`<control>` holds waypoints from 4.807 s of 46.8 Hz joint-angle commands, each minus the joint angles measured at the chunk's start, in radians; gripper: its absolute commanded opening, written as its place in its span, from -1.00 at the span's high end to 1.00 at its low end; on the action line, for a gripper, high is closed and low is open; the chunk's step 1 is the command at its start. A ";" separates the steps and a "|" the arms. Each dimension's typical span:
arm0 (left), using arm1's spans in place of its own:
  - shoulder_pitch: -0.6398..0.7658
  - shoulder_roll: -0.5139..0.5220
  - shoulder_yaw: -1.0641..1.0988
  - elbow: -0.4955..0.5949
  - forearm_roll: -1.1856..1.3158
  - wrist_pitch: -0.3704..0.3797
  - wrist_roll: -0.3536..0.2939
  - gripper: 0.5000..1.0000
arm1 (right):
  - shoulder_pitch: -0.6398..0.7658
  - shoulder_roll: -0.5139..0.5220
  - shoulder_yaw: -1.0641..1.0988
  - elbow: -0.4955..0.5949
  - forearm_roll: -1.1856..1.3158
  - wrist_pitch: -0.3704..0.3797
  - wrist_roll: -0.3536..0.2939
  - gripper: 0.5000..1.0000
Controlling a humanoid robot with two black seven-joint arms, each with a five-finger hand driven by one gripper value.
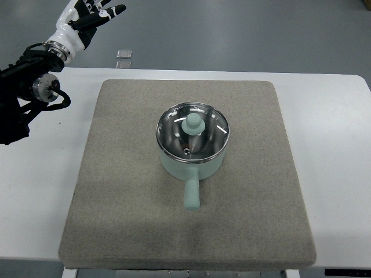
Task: Place lid left of pot with left hand
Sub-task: 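Swing the left hand over the saucepan toward the glass lid, then lower the left hand onto the lid and position fingers around the knob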
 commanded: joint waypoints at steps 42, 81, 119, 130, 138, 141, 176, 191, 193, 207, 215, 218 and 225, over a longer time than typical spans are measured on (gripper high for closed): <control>-0.360 0.042 0.185 -0.148 1.149 -0.282 0.016 -0.97 | 0.000 0.000 0.000 0.001 0.000 0.000 0.000 -0.69; -0.424 0.010 0.186 -0.395 1.571 -0.357 -0.091 -0.97 | 0.000 0.000 0.000 0.000 0.000 0.000 0.000 -0.69; -0.462 -0.079 0.208 -0.401 1.722 -0.363 -0.099 -0.93 | 0.001 0.000 0.000 0.000 0.000 0.000 0.000 -0.69; -0.458 -0.090 0.209 -0.409 1.723 -0.376 -0.105 -0.95 | 0.000 0.000 0.000 0.000 0.000 -0.001 0.000 -0.69; -0.462 -0.088 0.209 -0.411 1.732 -0.422 -0.132 -0.94 | 0.000 0.000 0.000 0.000 -0.001 0.000 0.000 -0.69; -0.466 -0.088 0.209 -0.411 1.749 -0.423 -0.132 -0.93 | 0.000 0.000 0.000 0.000 0.000 0.000 0.000 -0.69; -0.469 -0.087 0.206 -0.408 1.821 -0.420 -0.132 -0.98 | 0.001 0.000 0.000 0.000 0.000 -0.001 0.000 -0.69; -0.458 -0.087 0.206 -0.404 1.820 -0.420 -0.132 -0.98 | 0.000 0.000 0.000 0.000 0.000 0.000 0.000 -0.69; -0.456 -0.088 0.206 -0.403 1.820 -0.420 -0.132 -0.97 | 0.000 0.000 0.000 0.000 0.000 0.000 0.000 -0.69; -0.458 -0.091 0.206 -0.401 1.817 -0.416 -0.132 -0.89 | 0.000 0.000 0.000 0.000 -0.001 -0.001 0.000 -0.69; -0.458 -0.093 0.205 -0.395 1.815 -0.414 -0.132 -0.68 | 0.000 0.000 0.000 0.000 0.000 0.000 0.000 -0.69; -0.458 -0.093 0.205 -0.395 1.815 -0.414 -0.132 -0.57 | 0.000 0.000 0.000 0.000 0.000 0.000 0.000 -0.69; -0.458 -0.093 0.197 -0.395 1.814 -0.411 -0.132 -0.42 | 0.000 0.000 0.000 0.000 0.000 0.000 0.000 -0.69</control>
